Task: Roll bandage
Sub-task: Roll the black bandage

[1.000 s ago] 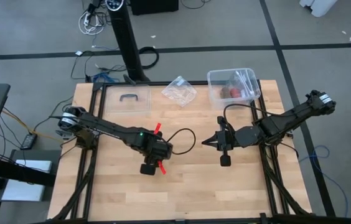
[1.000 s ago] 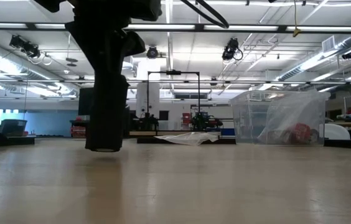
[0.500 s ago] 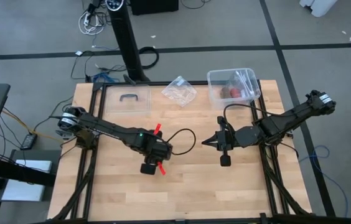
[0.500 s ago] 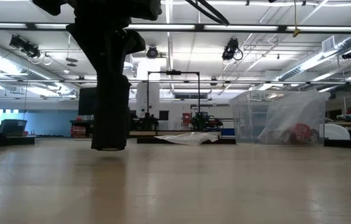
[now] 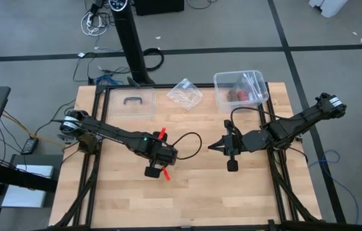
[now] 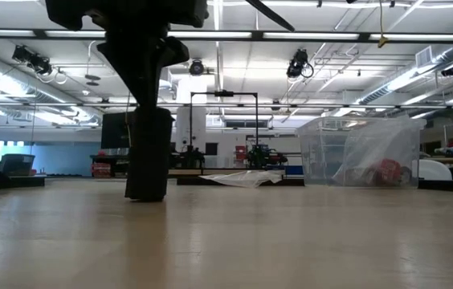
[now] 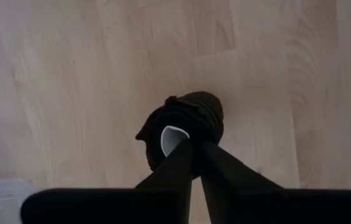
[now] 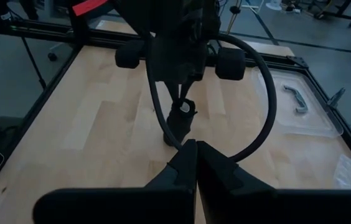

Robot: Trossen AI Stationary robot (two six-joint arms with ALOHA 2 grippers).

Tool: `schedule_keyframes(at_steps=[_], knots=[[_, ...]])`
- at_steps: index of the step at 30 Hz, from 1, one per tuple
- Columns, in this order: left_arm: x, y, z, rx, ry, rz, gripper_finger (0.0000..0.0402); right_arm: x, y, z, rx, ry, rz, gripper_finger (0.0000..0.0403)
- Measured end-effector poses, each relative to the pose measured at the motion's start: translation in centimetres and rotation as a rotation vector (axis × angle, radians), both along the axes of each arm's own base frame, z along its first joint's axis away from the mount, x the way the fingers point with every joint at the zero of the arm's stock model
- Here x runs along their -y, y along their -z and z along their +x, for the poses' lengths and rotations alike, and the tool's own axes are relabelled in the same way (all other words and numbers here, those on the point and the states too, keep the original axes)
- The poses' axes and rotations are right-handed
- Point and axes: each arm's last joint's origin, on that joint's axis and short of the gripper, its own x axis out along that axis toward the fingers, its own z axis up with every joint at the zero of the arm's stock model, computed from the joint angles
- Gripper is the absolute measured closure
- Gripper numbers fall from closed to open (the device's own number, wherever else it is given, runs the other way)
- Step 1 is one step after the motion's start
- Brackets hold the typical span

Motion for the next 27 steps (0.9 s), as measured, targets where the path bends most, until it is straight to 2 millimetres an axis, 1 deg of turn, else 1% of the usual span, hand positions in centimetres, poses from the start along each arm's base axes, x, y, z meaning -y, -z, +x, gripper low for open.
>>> schedule_keyframes(at_steps=[5, 7, 9, 15, 19, 23, 27], knots=[[-0.02, -0.04, -0.01, 0.001, -0.001, 0.004, 0.0393, 0.00, 0.00, 0.00, 0.000, 0.000, 0.000, 0.0392], [-0.02, -0.05, -0.02, 0.003, -0.012, 0.002, 0.0395, 0.00, 0.00, 0.00, 0.000, 0.000, 0.000, 0.0392], [-0.04, -0.04, -0.02, 0.004, -0.028, -0.002, 0.0386, 0.00, 0.00, 0.00, 0.000, 0.000, 0.000, 0.0392], [-0.16, -0.06, -0.02, 0.012, -0.040, 0.030, 0.0339, 0.00, 0.01, 0.00, 0.000, 0.000, 0.000, 0.0392], [-0.20, -0.05, -0.07, 0.008, -0.041, 0.041, 0.0315, 0.00, 0.00, 0.00, 0.000, 0.000, 0.000, 0.0392], [-0.28, -0.01, -0.34, -0.019, -0.045, 0.049, 0.0306, -0.02, 0.01, 0.01, -0.001, -0.006, 0.003, 0.0392], [-0.35, 0.03, -0.59, -0.044, -0.048, 0.058, 0.0316, -0.03, 0.01, 0.01, -0.002, -0.008, 0.004, 0.0392]])
